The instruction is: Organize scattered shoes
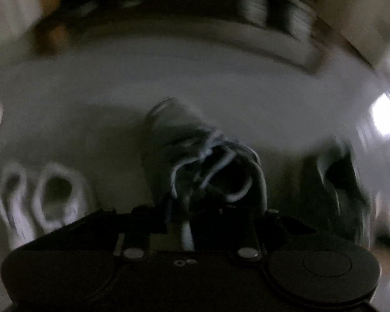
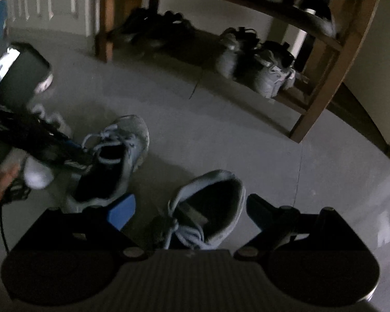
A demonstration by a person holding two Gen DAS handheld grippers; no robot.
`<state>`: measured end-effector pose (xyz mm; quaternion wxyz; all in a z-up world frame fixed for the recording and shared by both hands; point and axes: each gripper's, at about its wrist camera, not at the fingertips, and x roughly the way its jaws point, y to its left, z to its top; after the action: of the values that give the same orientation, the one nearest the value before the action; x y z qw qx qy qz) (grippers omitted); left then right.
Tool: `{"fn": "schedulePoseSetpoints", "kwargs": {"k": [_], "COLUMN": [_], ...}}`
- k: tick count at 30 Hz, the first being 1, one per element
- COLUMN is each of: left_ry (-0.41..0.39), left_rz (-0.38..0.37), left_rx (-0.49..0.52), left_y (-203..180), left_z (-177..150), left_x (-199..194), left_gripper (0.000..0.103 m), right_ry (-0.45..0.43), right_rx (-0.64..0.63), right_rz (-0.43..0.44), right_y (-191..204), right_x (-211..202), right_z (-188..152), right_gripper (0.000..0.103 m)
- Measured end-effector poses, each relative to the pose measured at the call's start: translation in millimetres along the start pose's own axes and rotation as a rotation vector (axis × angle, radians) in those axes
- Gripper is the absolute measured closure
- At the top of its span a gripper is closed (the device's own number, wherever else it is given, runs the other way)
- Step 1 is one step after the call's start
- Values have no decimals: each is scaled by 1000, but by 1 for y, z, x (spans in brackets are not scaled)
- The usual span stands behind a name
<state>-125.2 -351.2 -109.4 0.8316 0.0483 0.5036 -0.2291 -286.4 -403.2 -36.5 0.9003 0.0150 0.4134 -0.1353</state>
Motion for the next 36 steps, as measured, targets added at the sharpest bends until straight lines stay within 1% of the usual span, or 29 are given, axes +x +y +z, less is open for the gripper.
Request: {"fn": "schedulePoseSetpoints", "kwargs": {"k": [1, 2, 3, 4, 7, 8, 9, 10, 11, 12, 14, 16, 18, 19, 20, 21, 22, 23, 24, 25, 26, 28, 29, 31, 32, 33, 35, 36], "left_ry": [-22, -42, -49, -53, -49, -43, -32, -7, 29, 57, 79, 74, 68, 69, 70, 67, 64, 63, 64, 69, 75, 84, 84, 82, 86, 93, 121, 128], "left_rz": [25, 49, 52, 48, 28, 7, -15, -40, -73, -94, -105, -133, -135, -122, -107, -98, -89, -92, -105, -113, -124, -141, -145, -149, -156, -163, -185, -194], "left_rx": [-59, -84, -98, -121, -189, -191, -181, -150, -101, -57, 39, 161, 338, 417, 462, 495, 529, 549, 551, 544, 531, 526, 534, 543, 547, 547, 538, 535], "left_y": [-7, -18, -28, -36, -48, -46, -43, -39, -32, -26, -9, 7, 17, 20, 20, 22, 23, 25, 27, 29, 32, 37, 39, 43, 46, 49, 54, 55], "left_z": [-2, -5, -8, -10, -12, -11, -9, -7, -7, -7, -7, -9, -10, -11, -11, -10, -9, -7, -4, 0, 4, 9, 10, 10, 11, 11, 13, 13], "left_x": [2, 2, 3, 3, 1, -2, -3, -4, -7, -9, -25, -45, -59, -63, -62, -61, -59, -57, -55, -52, -49, -45, -44, -43, -41, -39, -31, -29], "left_gripper": [78, 78, 78, 76, 71, 65, 63, 53, 40, 37, 36, 35, 34, 34, 34, 34, 34, 34, 34, 34, 34, 34, 34, 34, 34, 34, 34, 34], "right_ry": [-5, -10, -12, -14, -28, -25, -21, -20, -16, -12, -17, -23, -29, -27, 8, 46, 60, 142, 170, 174, 180, 172, 198, 236, 270, 294, 270, 284], "right_rx": [5, 9, -1, -10, -31, -11, 18, 29, 78, 127, 220, 301, 392, 409, 519, 590, 611, 713, 749, 754, 741, 696, 642, 628, 635, 654, 662, 688], "right_rz": [2, 12, 27, 30, -11, -14, -13, -13, -1, 11, 71, 132, 197, 208, 259, 284, 289, 309, 313, 311, 275, 246, 168, 111, 82, 72, 36, 39], "right_y": [0, 0, -1, -1, -6, -11, -15, -17, -22, -27, -31, -29, -24, -22, -14, -9, -7, 1, 5, 6, 17, 24, 33, 38, 39, 39, 42, 41], "right_x": [0, 0, -1, -2, -9, -11, -13, -14, -16, -17, -18, -15, -7, -5, 11, 23, 27, 49, 60, 62, 72, 77, 87, 96, 105, 113, 123, 131], "right_z": [0, 1, 0, 0, -7, -9, -10, -10, -11, -12, -10, -5, 3, 4, 13, 17, 18, 26, 29, 29, 36, 42, 49, 52, 53, 53, 58, 61], "right_gripper": [9, 9, 9, 9, 9, 9, 9, 9, 9, 9, 9, 9, 9, 9, 9, 10, 10, 10, 10, 10, 10, 10, 10, 10, 10, 7, 8, 7]}}
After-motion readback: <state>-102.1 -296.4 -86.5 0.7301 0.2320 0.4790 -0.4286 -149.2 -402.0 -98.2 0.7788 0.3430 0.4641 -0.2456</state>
